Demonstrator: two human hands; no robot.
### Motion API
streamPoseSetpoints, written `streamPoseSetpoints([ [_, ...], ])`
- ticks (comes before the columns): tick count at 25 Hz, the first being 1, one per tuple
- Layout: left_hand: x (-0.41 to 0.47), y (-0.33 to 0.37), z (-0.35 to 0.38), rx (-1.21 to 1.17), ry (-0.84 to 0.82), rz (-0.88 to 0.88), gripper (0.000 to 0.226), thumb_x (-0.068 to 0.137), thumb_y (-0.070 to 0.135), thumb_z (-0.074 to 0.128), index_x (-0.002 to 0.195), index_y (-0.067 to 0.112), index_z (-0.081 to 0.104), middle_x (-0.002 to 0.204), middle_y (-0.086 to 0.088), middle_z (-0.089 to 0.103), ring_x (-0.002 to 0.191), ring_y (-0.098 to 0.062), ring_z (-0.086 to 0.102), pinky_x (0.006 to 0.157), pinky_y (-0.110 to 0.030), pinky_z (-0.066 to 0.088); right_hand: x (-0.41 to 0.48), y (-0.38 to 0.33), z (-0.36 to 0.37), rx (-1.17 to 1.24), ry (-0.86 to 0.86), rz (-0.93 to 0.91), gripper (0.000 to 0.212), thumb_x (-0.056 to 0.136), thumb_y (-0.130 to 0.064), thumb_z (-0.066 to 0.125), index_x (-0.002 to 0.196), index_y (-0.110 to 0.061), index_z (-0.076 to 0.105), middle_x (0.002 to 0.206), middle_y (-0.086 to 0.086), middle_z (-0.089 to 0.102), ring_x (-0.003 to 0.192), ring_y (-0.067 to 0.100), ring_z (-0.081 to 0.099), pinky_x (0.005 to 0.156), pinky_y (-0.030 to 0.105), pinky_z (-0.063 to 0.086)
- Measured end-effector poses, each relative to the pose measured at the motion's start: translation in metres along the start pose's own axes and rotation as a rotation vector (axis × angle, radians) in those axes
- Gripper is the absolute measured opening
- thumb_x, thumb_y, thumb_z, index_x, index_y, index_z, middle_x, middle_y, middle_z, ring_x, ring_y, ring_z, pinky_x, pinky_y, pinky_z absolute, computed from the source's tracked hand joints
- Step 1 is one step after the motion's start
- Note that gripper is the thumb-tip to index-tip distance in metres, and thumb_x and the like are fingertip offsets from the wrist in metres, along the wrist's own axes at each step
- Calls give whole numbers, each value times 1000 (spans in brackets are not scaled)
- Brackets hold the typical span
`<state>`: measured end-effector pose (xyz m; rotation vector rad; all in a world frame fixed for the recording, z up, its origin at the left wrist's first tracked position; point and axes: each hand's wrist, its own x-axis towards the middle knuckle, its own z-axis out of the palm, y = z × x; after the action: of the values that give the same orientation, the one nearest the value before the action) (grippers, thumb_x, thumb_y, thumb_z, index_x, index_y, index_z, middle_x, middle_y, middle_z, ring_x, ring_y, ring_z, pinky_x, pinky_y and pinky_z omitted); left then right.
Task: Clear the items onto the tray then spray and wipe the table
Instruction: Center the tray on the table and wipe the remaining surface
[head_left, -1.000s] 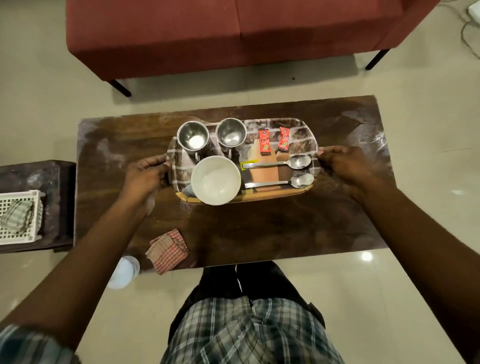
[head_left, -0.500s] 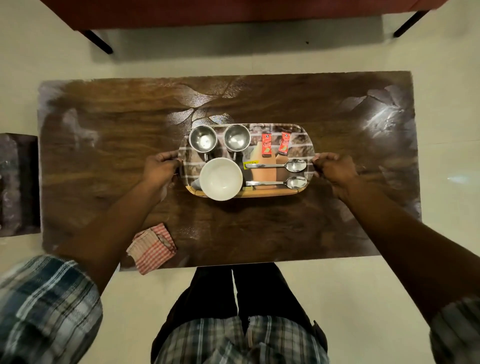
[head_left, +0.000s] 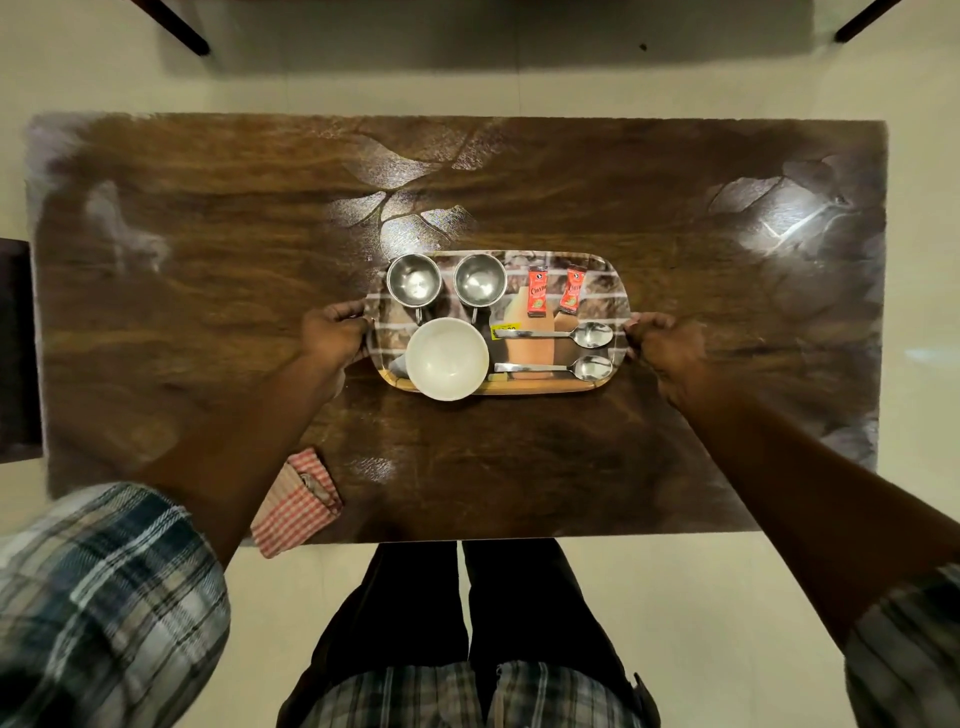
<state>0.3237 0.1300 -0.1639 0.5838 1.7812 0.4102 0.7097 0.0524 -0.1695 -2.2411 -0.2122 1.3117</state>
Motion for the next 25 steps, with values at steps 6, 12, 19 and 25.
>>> streamPoseSetpoints([
  [6,9,-2,4,15,-5,8,32,105,-9,52,133,-6,68,90,-8,71,49,-2,72,57,-23,64,6,8,4,-31,23,22,22,105,-10,66,125,-3,72,103,9,75,77,9,69,57,17,54],
  [12,12,-7,3,60,17,37,26,106,-4,57,129,-3,70,96,-14,75,58,-7,74,58,-23,65,7,12,5,-48,36,23,23,104,-12,68,126,-5,73,109,10,78,86,13,73,67,22,57],
  [19,-12,-2,-17,23,213,70,10,103,4,60,107,7,69,100,-14,69,63,-10,59,57,-25,53,-42,10,4,-199,147,-131,38,100,-10,65,139,-9,65,125,12,76,110,24,73,94,37,62],
  [25,-104,3,-49,-46,196,243,17,103,15,66,116,20,76,104,4,77,89,-14,73,80,-44,62,-134,-1,46,-158,7,-405,36,100,-10,65,136,-15,69,122,-2,74,101,-5,70,93,23,58],
])
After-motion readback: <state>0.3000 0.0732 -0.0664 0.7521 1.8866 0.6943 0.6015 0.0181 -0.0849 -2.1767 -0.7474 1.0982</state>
